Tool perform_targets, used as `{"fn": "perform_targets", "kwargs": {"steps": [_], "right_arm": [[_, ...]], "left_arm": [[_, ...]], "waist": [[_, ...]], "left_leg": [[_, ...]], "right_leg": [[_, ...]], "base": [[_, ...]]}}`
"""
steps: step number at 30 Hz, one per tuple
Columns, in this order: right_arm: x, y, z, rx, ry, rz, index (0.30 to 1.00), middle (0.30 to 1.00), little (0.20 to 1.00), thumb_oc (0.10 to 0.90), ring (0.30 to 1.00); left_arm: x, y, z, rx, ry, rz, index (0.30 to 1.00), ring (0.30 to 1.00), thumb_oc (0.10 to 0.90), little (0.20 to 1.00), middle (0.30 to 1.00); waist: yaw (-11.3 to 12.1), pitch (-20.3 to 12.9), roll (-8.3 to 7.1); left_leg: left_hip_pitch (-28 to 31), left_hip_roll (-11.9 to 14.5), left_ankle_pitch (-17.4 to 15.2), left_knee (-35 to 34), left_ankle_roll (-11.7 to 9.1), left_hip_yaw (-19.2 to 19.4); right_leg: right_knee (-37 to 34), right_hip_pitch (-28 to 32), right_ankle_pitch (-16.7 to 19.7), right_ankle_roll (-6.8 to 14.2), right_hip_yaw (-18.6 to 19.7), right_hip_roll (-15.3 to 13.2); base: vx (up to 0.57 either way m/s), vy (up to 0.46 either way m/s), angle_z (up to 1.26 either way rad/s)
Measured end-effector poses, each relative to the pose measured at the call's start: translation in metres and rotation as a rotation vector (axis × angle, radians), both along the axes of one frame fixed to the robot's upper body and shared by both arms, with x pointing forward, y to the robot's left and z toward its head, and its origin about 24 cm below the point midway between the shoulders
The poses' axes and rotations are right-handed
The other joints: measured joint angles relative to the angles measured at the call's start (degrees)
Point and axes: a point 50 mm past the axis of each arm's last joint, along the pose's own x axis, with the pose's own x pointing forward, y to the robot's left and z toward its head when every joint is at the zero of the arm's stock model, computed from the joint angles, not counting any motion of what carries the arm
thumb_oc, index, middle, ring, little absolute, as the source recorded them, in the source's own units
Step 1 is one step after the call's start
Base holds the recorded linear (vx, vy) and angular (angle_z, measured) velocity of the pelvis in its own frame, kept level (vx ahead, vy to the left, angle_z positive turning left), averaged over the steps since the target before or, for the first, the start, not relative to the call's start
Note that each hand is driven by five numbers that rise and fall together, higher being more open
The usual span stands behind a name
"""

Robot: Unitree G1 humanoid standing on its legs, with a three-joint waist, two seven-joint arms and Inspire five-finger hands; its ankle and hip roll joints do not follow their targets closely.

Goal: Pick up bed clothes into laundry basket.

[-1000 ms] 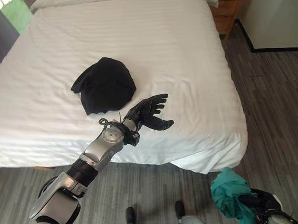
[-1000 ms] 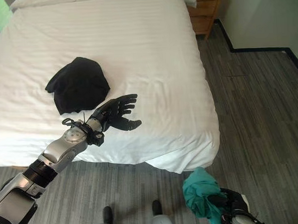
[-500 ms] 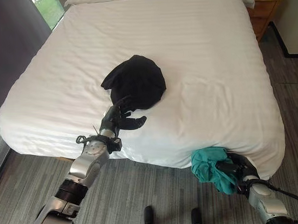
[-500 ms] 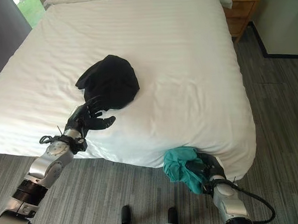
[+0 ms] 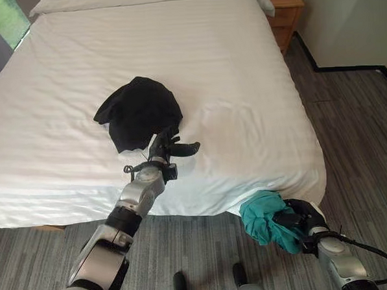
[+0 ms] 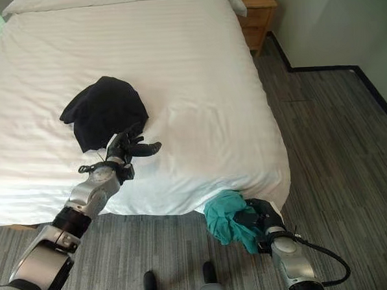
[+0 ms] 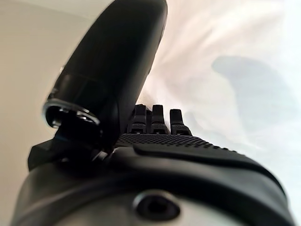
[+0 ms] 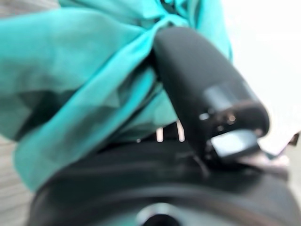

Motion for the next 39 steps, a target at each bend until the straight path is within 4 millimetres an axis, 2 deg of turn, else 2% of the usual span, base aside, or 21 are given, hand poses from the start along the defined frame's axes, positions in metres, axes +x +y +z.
{"fn": "perform_targets", "kwargs": {"steps": [4, 9, 13, 14, 17, 21, 25, 29, 32, 34, 36, 39], "right_arm": [[-0.008, -0.001, -0.006, -0.002, 0.025, -0.003, 0.300, 0.300, 0.300, 0.400, 0.300], [-0.010, 0.011, -0.011, 0.014, 0.039, 0.074, 0.300, 0.300, 0.300, 0.400, 0.300], [-0.010, 0.019, -0.013, 0.027, 0.036, 0.125, 0.300, 0.300, 0.300, 0.400, 0.300], [-0.008, 0.022, -0.012, 0.033, 0.022, 0.148, 0.300, 0.300, 0.300, 0.400, 0.300], [-0.013, 0.027, -0.015, 0.039, 0.027, 0.175, 0.300, 0.300, 0.300, 0.400, 0.300], [-0.019, 0.029, -0.020, 0.046, 0.045, 0.186, 0.300, 0.300, 0.300, 0.400, 0.300], [-0.025, 0.030, -0.023, 0.049, 0.052, 0.193, 0.300, 0.300, 0.300, 0.400, 0.300], [-0.027, 0.037, -0.026, 0.060, 0.062, 0.234, 0.300, 0.300, 0.300, 0.400, 0.300], [-0.033, 0.041, -0.027, 0.068, 0.062, 0.249, 0.300, 0.300, 0.300, 0.400, 0.300], [-0.039, 0.042, -0.031, 0.072, 0.076, 0.255, 0.300, 0.300, 0.300, 0.400, 0.300], [-0.046, 0.041, -0.034, 0.074, 0.093, 0.246, 0.300, 0.300, 0.300, 0.400, 0.300], [-0.055, 0.040, -0.038, 0.088, 0.101, 0.235, 0.300, 0.300, 0.300, 0.400, 0.300]], "left_arm": [[0.013, 0.023, 0.018, 0.101, -0.024, 0.097, 0.900, 0.900, 0.800, 0.900, 0.900], [0.025, 0.062, 0.039, 0.389, 0.040, 0.214, 0.900, 0.900, 0.800, 0.900, 0.900], [0.026, 0.086, 0.064, 0.521, 0.024, 0.272, 0.900, 0.900, 0.800, 0.900, 0.900], [0.024, 0.100, 0.073, 0.580, 0.022, 0.305, 0.900, 0.900, 0.800, 0.900, 0.900], [0.021, 0.116, 0.083, 0.689, 0.017, 0.343, 0.900, 0.900, 0.800, 0.900, 0.900], [0.017, 0.128, 0.090, 0.755, 0.016, 0.370, 0.900, 0.900, 0.800, 0.900, 0.900], [0.015, 0.134, 0.093, 0.859, 0.019, 0.377, 0.900, 0.900, 0.800, 0.900, 0.900], [0.006, 0.158, 0.096, 0.964, 0.065, 0.427, 0.900, 0.900, 0.800, 0.900, 0.900], [0.000, 0.174, 0.102, 1.015, 0.085, 0.467, 0.900, 0.900, 0.800, 0.900, 0.900], [-0.004, 0.181, 0.109, 1.096, 0.093, 0.481, 0.900, 0.900, 0.800, 0.900, 0.900], [-0.007, 0.187, 0.108, 1.163, 0.125, 0.480, 0.900, 0.900, 0.800, 0.900, 0.900], [-0.007, 0.187, 0.109, 1.243, 0.140, 0.468, 0.900, 0.900, 0.800, 0.900, 0.900]], "waist": [[-1.2, -0.2, -0.41], [-2.9, -1.3, -2.16], [-4.1, -2.3, -3.85], [-4.2, -2.7, -4.50], [-5.2, -3.8, -6.18], [-5.8, -4.9, -7.90], [-5.9, -4.9, -8.13], [-7.1, -5.0, -8.79], [-7.8, -5.0, -10.37], [-8.5, -5.2, -12.37], [-8.9, -5.1, -13.93], [-9.0, -4.7, -15.31]], "left_leg": [[-0.3, 0.5, -0.2, 0.0, -0.4, 1.5], [-0.6, 1.1, -0.4, 0.0, -0.7, 2.7], [-1.3, 1.3, -0.6, 0.0, -0.9, 4.2], [-1.4, 1.3, -0.7, 0.0, -1.1, 5.3], [-1.4, 1.3, -0.8, 0.0, -1.1, 6.2], [-1.4, 1.5, -1.1, 0.0, -1.3, 7.8], [-1.5, 1.6, -1.4, 0.0, -1.4, 9.2], [-2.5, 2.2, -1.5, 0.0, -1.6, 10.7], [-3.7, 2.8, -1.5, 0.0, -2.1, 11.5], [-5.2, 3.3, -1.2, 0.0, -2.5, 11.6], [-6.0, 3.6, -1.1, 0.0, -2.7, 11.7], [-7.4, 4.0, -1.1, 0.1, -2.7, 11.9]], "right_leg": [[0.0, -1.1, 0.4, -0.4, 1.6, 0.7], [0.0, -2.0, 0.6, -0.6, 2.2, 1.5], [0.0, -3.5, 1.1, -0.6, 3.6, 1.9], [0.0, -4.2, 1.4, -0.6, 4.8, 1.9], [0.0, -4.6, 1.6, -0.6, 5.4, 2.0], [0.0, -5.5, 2.0, -0.7, 6.8, 2.2], [0.1, -6.4, 2.4, -0.5, 8.1, 2.5], [0.3, -8.4, 3.0, -0.5, 8.9, 3.2], [0.5, -10.0, 3.2, -0.7, 9.5, 3.9], [0.8, -11.8, 3.4, -0.8, 9.4, 4.5], [0.8, -12.6, 3.5, -1.0, 9.4, 4.8], [1.0, -14.2, 3.8, -1.2, 8.7, 5.2]], "base": [[0.03, 0.003, -0.21], [0.03, 0.010, -0.12], [0.04, 0.023, -0.20], [0.03, 0.015, -0.37], [0.04, 0.016, -0.20], [0.06, 0.027, -0.21], [0.02, 0.024, -0.18], [0.00, -0.005, -0.19], [-0.02, -0.024, -0.19], [0.00, -0.031, -0.05], [-0.01, -0.031, -0.04], [-0.03, -0.068, -0.01]]}}
